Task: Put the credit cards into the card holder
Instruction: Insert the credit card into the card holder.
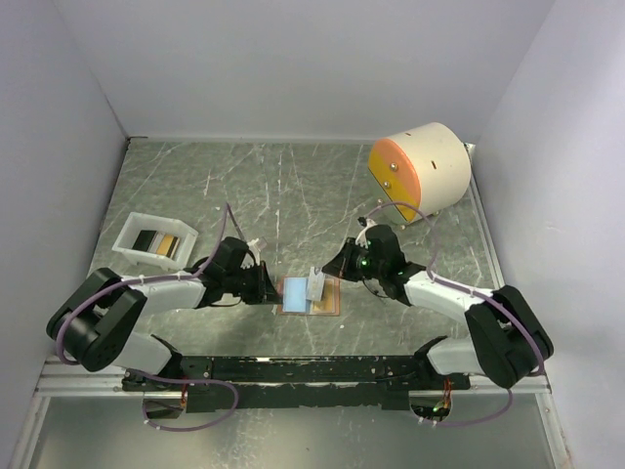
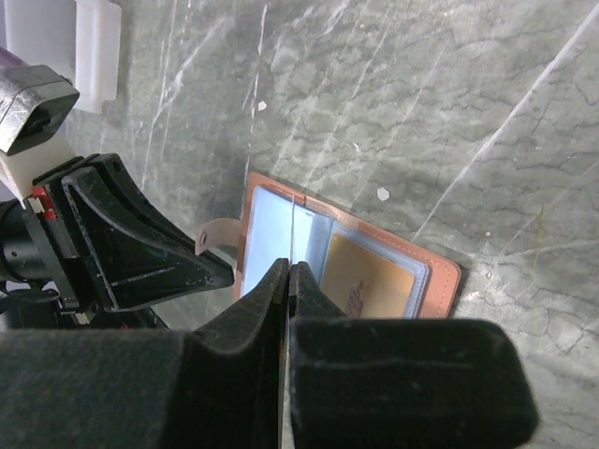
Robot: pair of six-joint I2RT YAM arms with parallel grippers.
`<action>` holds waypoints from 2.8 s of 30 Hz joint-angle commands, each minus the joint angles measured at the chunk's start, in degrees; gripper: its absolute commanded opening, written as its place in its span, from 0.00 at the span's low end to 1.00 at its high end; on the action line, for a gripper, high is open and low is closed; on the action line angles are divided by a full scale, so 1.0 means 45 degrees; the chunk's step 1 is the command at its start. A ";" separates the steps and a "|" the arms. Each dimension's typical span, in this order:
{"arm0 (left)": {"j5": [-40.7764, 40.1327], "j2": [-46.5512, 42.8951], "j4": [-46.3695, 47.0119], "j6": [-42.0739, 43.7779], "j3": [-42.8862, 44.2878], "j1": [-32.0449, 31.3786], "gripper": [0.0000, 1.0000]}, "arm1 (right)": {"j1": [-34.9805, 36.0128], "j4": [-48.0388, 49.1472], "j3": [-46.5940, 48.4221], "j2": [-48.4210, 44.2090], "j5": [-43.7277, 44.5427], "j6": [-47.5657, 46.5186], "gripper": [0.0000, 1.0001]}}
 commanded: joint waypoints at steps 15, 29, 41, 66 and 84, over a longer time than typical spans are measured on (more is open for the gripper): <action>-0.0827 0.0871 -0.0616 0.0731 0.0234 -0.0162 0.09 | -0.0142 0.1556 -0.0771 0.1320 -0.0645 -0.0064 0.00; -0.1102 0.0947 -0.1018 0.0854 0.0406 -0.0185 0.09 | -0.0153 0.1366 -0.1004 0.1716 -0.0748 -0.0531 0.00; -0.1148 0.1185 -0.1078 0.0899 0.0577 -0.0234 0.09 | -0.0163 0.1577 -0.0376 0.2790 -0.1489 -0.0959 0.00; -0.1025 0.1345 -0.0261 0.0096 0.0437 -0.1006 0.09 | -0.0103 -0.1744 0.1180 0.2280 0.0323 -0.1485 0.42; -0.1371 0.1689 -0.0069 -0.0103 0.0577 -0.1472 0.08 | 0.0709 -0.1529 0.0074 0.1201 0.0422 -0.0269 0.47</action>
